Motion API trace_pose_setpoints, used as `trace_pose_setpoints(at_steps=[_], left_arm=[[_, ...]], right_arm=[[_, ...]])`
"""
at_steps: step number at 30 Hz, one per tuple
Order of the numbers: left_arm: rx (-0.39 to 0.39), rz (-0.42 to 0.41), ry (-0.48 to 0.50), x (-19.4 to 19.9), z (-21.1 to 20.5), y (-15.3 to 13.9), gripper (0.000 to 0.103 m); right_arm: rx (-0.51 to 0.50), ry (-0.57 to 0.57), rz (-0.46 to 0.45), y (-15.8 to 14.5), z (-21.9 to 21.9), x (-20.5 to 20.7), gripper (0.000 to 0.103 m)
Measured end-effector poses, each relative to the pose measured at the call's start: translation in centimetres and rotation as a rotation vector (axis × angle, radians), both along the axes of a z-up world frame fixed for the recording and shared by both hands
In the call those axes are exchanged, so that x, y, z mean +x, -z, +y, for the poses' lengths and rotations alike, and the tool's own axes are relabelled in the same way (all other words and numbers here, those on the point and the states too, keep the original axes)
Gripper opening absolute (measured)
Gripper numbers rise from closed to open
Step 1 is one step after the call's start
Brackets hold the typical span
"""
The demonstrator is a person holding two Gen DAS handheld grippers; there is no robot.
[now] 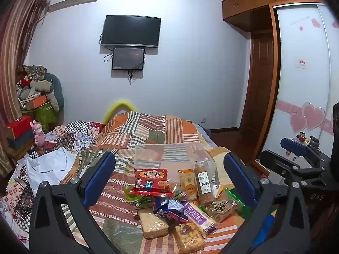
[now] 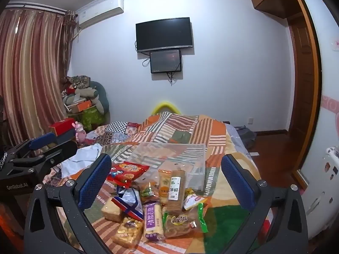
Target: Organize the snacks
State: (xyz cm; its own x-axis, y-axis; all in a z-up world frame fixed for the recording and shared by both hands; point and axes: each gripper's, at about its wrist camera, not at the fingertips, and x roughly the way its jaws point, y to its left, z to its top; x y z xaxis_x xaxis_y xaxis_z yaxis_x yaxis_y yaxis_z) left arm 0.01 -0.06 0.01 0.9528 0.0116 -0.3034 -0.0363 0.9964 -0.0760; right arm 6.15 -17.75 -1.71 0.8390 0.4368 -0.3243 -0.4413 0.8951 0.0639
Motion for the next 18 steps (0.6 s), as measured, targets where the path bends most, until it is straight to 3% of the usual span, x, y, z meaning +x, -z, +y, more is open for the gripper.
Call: trace_pose_setpoints(at_steps=[18], left_arm=[[-0.018,-0.004,0.003,0.13,0.19,0.38,0.103]], right_arm=[[0.028,0.007,0.001,-0.30,-0.26,-0.50,0.103]])
